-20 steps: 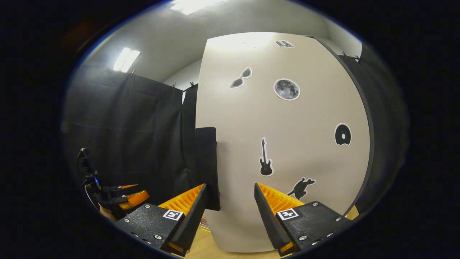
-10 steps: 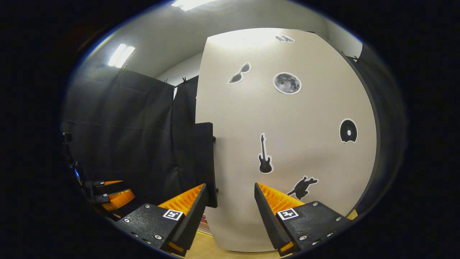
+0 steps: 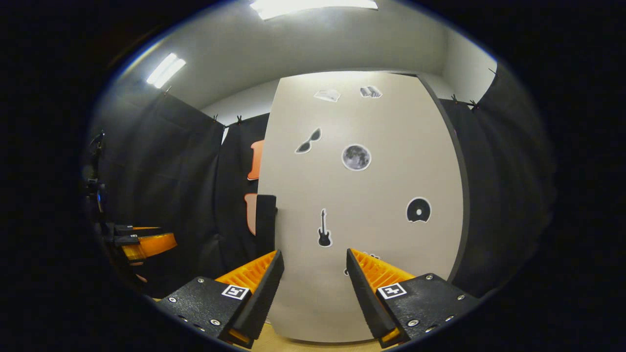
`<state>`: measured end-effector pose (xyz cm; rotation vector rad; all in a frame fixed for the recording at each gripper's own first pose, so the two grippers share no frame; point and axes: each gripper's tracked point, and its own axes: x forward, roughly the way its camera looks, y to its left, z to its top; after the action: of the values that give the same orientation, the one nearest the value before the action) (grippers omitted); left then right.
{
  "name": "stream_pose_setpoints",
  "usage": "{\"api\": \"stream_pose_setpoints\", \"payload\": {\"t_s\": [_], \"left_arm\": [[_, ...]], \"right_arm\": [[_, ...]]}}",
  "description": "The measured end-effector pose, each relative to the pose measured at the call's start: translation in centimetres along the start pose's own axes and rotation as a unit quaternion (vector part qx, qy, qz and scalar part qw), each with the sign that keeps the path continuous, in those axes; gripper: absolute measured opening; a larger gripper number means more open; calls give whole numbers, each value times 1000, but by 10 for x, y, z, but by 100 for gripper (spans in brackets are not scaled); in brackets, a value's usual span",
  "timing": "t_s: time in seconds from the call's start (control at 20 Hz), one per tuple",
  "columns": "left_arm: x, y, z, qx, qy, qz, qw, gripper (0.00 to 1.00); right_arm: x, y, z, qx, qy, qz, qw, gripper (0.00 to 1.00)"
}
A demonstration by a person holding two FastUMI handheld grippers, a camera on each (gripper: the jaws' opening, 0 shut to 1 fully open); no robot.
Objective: Open the cabinet door with the right hand, grasp the bottle in the cabinet with the left hand and place it on the coaster, then close the cabinet door with the right hand.
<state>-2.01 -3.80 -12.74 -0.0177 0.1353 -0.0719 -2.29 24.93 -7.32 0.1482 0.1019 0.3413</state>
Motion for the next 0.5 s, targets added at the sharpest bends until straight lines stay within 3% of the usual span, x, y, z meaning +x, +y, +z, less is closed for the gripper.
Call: {"api": "stream_pose_setpoints", "payload": {"t_s": [0.3, 0.5], "left_arm": [[-4, -10, 77, 2, -31, -6, 1000, 90], [-25, 0, 91, -13, -3, -11, 1000, 91]], "right_arm": [[-55, -33, 61, -27, -15, -38, 999, 81], [-87, -45, 106, -42, -34, -55, 997, 84]]}}
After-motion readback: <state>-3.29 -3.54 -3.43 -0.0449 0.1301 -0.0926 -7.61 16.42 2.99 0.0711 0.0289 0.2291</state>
